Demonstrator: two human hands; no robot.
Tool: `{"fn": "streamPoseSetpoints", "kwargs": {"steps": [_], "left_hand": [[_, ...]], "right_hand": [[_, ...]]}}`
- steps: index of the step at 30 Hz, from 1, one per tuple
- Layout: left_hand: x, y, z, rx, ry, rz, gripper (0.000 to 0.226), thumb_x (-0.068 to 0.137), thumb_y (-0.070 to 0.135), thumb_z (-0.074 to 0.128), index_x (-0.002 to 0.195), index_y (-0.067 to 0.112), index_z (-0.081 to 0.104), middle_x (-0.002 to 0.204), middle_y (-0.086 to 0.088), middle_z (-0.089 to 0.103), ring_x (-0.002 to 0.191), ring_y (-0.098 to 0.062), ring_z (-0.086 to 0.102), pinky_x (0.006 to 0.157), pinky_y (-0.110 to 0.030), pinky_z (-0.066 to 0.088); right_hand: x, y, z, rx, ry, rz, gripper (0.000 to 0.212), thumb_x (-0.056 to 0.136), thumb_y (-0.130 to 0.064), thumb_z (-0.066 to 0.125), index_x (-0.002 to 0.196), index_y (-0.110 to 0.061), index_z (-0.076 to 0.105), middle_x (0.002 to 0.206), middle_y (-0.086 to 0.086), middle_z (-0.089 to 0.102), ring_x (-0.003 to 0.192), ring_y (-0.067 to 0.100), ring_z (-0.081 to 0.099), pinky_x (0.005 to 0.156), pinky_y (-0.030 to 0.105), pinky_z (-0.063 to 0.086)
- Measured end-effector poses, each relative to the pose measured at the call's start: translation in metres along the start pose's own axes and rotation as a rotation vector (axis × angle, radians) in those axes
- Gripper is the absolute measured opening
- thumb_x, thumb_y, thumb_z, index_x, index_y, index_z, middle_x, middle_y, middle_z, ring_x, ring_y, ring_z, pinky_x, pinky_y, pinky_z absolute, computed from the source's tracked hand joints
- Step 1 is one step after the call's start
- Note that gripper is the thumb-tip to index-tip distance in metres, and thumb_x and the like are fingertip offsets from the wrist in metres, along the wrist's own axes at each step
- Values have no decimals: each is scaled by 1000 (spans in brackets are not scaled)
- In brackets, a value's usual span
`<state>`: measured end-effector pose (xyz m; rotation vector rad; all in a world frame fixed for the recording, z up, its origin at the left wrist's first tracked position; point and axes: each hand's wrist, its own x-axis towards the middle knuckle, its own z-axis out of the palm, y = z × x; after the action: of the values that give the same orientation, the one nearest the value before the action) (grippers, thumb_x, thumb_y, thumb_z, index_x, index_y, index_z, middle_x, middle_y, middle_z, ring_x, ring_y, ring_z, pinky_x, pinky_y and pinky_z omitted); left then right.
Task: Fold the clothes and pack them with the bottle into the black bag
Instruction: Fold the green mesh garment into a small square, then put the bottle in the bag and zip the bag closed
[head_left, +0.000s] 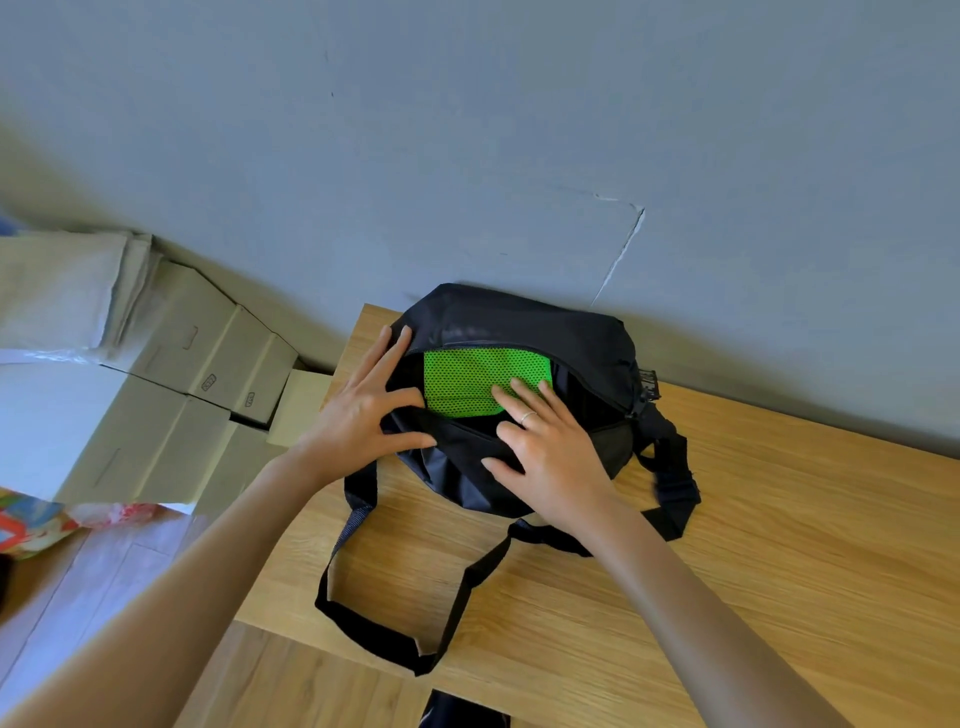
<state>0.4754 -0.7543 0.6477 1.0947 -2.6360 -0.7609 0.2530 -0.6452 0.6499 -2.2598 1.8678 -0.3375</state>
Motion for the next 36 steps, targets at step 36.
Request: {"fn": "streamPoseSetpoints", "kwargs": {"steps": [36], "left_hand": [[139, 378, 145, 90, -212, 304, 55, 93, 44, 49, 143, 24, 35, 151, 5, 30, 144, -13, 11, 117, -37, 11]], "right_hand": [[-280, 245, -173, -34, 244, 652, 50, 76, -17, 75, 122, -10, 56, 122, 9, 60, 121, 33, 50, 102, 39, 36]]}}
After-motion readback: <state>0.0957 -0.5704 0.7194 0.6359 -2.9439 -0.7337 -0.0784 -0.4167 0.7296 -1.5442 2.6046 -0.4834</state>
